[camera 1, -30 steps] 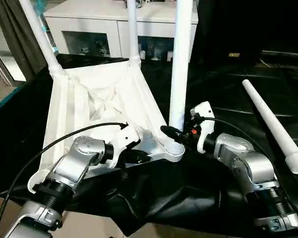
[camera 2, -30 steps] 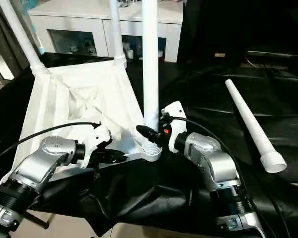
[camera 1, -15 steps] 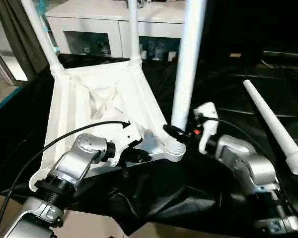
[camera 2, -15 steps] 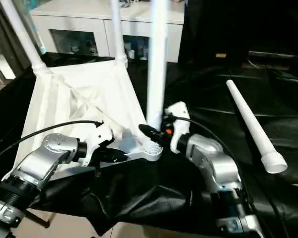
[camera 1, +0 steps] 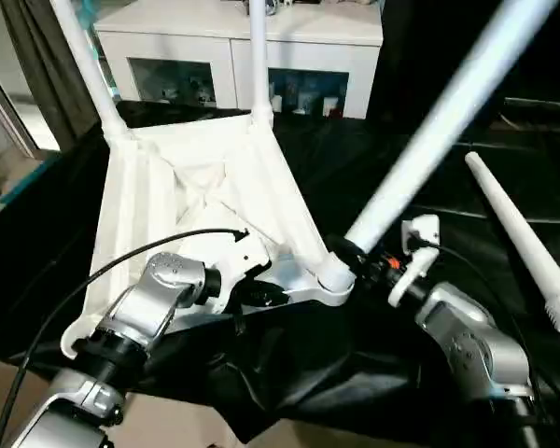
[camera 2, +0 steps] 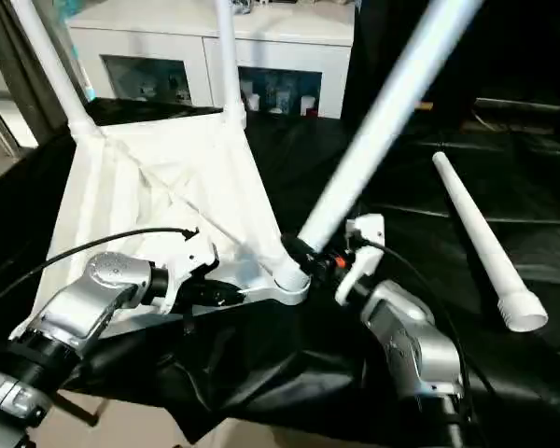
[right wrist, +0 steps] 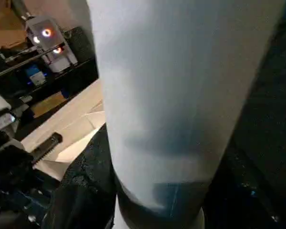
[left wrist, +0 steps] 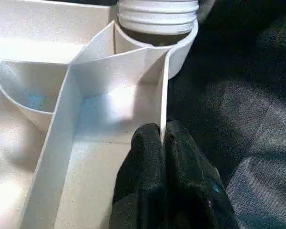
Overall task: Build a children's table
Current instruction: Insert table leg to table base
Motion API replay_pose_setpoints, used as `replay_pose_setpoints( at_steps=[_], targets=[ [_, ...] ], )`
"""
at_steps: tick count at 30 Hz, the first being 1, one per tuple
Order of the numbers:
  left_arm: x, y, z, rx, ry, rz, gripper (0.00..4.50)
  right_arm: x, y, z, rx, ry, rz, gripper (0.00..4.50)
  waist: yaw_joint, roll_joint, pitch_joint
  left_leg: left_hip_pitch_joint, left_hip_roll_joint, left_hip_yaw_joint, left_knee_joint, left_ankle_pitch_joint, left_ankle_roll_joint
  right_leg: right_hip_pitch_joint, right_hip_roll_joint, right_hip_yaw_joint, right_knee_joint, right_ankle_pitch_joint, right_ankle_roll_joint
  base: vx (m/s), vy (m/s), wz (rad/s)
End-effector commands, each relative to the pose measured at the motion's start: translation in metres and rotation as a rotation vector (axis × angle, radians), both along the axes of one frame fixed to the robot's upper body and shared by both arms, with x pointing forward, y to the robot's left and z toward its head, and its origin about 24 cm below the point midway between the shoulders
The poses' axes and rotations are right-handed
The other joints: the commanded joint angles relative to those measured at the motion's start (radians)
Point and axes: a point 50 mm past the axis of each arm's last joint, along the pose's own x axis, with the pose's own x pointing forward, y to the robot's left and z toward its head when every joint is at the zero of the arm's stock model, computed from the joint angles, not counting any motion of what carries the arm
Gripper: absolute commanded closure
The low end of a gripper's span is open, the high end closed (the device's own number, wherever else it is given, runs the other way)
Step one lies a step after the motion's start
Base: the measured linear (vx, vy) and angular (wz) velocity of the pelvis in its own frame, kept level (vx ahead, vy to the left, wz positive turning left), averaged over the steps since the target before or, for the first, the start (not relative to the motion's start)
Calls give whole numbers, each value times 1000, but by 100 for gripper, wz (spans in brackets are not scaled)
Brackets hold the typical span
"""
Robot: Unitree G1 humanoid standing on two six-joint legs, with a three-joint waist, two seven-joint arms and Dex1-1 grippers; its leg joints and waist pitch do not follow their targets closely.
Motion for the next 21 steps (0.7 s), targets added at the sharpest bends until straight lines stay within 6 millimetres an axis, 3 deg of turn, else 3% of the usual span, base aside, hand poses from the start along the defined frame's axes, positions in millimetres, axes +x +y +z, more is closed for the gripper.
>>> replay_pose_setpoints(
  at_steps=[1,7,12,14,16,17,18,21],
  targets=[
    [13,17,7,60,-54,113,450,-15,-2,-25,-125,100,14,262,7,5,-45,4,58,-31,-85,-207,18,41,-103,63,-114,-327,-155,0,0,0],
    [14,16,8,64,-61,102,450,-14,2,-20,-208,68,54,262,11,4,-49,1,59,-30,-85,-156,30,40,-99,61,-112,-308,-144,0,0,0],
    [12,13,7,77,-67,60,450,-5,11,-10,-280,26,129,262,6,-7,-48,1,60,-29,-87,-159,32,39,-98,60,-109,-296,-153,0,0,0],
    [10,12,7,81,-68,47,450,-1,13,-8,-291,22,153,262,5,-4,-47,3,60,-29,-87,-173,31,37,-101,61,-112,-324,-152,0,0,0],
    [9,11,6,87,-68,32,450,2,15,-7,-309,17,182,262,2,-19,-47,-1,60,-29,-88,-165,35,40,-100,60,-112,-329,-151,0,0,0],
    [8,11,6,91,-67,24,450,3,15,-7,-325,18,207,262,1,-20,-47,0,60,-30,-87,-162,36,41,-101,60,-109,-327,-153,0,0,0],
    [7,11,5,94,-67,15,450,4,16,-8,-347,18,244,262,0,-14,-47,0,60,-29,-86,-157,39,39,-102,60,-108,-326,-157,0,0,0],
    [5,11,6,100,-67,-4,450,5,17,-10,-376,33,327,262,-3,-26,-47,1,61,-28,-85,-157,42,39,-101,61,-108,-329,-157,0,0,0]
  ],
)
